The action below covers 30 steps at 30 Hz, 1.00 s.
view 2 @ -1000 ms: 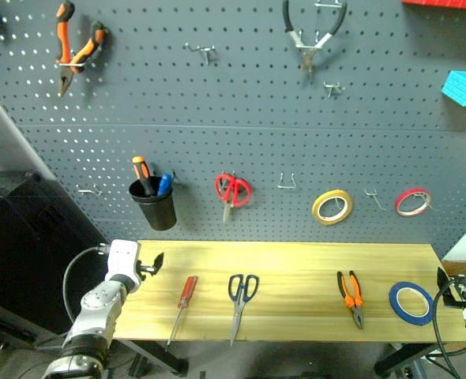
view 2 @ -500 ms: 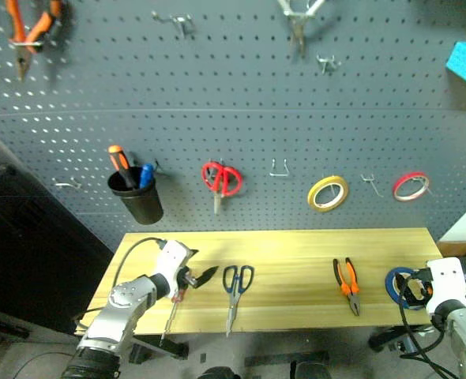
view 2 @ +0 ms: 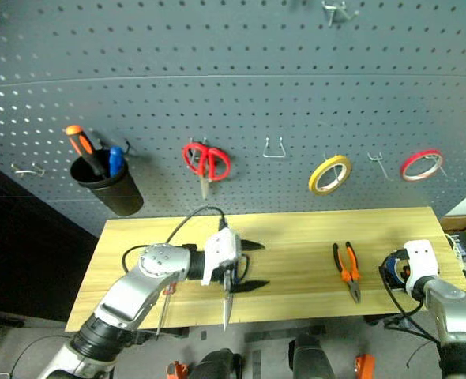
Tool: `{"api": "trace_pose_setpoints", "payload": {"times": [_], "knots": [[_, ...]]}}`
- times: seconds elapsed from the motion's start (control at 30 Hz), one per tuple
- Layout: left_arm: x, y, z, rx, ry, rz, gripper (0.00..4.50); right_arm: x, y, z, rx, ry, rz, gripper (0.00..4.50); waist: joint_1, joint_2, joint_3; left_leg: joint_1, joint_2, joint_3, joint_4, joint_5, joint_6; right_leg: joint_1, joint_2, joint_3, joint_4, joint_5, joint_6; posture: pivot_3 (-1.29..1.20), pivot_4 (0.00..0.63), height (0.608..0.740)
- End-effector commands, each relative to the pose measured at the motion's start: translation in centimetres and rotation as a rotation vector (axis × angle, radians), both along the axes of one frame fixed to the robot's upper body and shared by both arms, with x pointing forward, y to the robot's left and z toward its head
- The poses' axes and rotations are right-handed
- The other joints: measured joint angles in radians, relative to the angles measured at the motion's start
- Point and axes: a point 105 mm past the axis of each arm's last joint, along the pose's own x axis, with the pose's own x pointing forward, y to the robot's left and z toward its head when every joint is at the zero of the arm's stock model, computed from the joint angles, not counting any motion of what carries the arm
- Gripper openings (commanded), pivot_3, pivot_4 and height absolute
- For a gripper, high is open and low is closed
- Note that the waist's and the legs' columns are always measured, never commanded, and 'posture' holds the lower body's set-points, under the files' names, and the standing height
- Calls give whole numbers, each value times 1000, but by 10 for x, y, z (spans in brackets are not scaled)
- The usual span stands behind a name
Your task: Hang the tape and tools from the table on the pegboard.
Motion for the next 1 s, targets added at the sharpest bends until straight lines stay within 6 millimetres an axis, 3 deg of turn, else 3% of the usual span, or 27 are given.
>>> {"api": "trace_pose_setpoints", "payload": {"times": [0.03, 0.2, 0.6, 0.67, 0.73, 0.83, 1.0], "knots": [[-9, -8, 8, 22, -83, -90, 4196, 2, -20, -6, -11, 42, -63, 4500, 1, -1, 3, 0, 0, -1, 0, 0, 0, 0, 0, 0, 0, 0, 0, -35, 284, 740], [-15, -14, 12, 19, -123, -122, 4196, 11, -22, -15, 45, 100, -73, 4500, 2, -3, 9, -2, 0, -2, 1, 0, 0, -1, 0, 0, 0, 0, 0, -5, 278, 740], [-13, -27, 16, -21, -137, -140, 4222, 10, -12, -32, 134, 197, -71, 738, 15, -8, 7, -4, 0, -3, 3, 0, 0, 0, 0, -1, -1, 1, 2, -6, 236, 740], [-16, -29, 17, -41, -134, -148, 4222, 12, -14, -30, 97, 175, -69, 687, 15, -10, 5, -4, 0, -3, 3, 1, -2, 0, 0, -1, -1, 1, 2, -19, 223, 740], [-16, -28, 18, -61, -139, -138, 4222, 14, -14, -21, 59, 129, -47, 687, 16, -9, 5, -4, 0, -3, 3, 2, -3, -1, 0, -1, -1, 1, 2, -23, 216, 740], [-11, -24, 19, -78, -160, -105, 4222, 12, -7, 7, -17, 12, 7, 687, 26, -5, 2, -7, 0, -4, 3, 2, -4, -4, 0, -1, -1, 1, 2, -38, 209, 740], [-6, -29, 27, -158, -169, -62, 4222, -9, 13, 69, -281, -221, 29, 686, 29, 4, -3, -22, -1, -4, 5, 3, -6, -19, -1, -1, 2, 2, 3, -69, 209, 740]]}}
